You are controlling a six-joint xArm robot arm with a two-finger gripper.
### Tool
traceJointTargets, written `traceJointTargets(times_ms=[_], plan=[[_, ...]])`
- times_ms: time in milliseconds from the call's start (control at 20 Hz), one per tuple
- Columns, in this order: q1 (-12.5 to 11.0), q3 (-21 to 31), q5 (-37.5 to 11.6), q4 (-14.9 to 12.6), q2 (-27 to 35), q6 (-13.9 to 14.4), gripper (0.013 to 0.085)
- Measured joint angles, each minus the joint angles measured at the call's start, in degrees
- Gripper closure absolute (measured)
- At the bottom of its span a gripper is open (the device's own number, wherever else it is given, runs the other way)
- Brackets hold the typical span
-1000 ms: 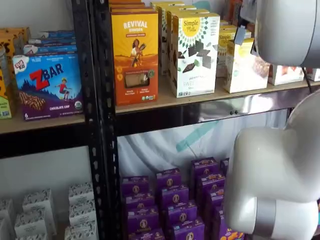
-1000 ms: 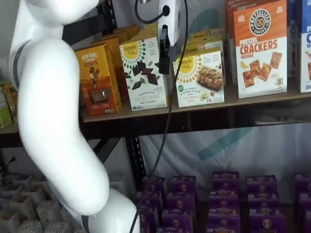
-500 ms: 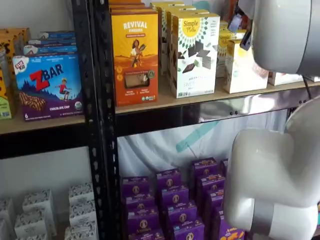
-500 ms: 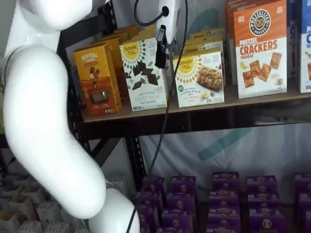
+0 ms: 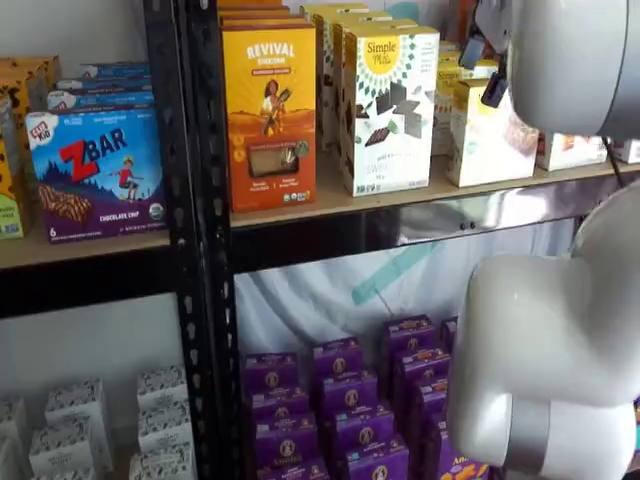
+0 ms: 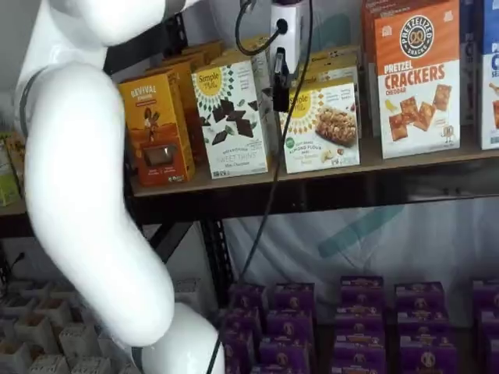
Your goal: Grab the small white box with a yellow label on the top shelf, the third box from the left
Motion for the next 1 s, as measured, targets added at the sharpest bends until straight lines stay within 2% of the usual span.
traceJointTargets(times_ms=[100, 350, 650, 850, 1000], plan=[[0.61, -1.18, 0.48, -1.7, 1.45, 0.15, 0.013], [1.4, -3.0, 0.62, -3.49, 4.05, 0.38, 0.013], [3.3, -6.43, 2.88, -7.84, 7.48, 1.51, 0.013], [4.19, -6.89, 2.8, -9.89, 8.22, 1.98, 0.013], [4.85, -8.8, 5.19, -11.84, 9.8, 2.45, 0.013]])
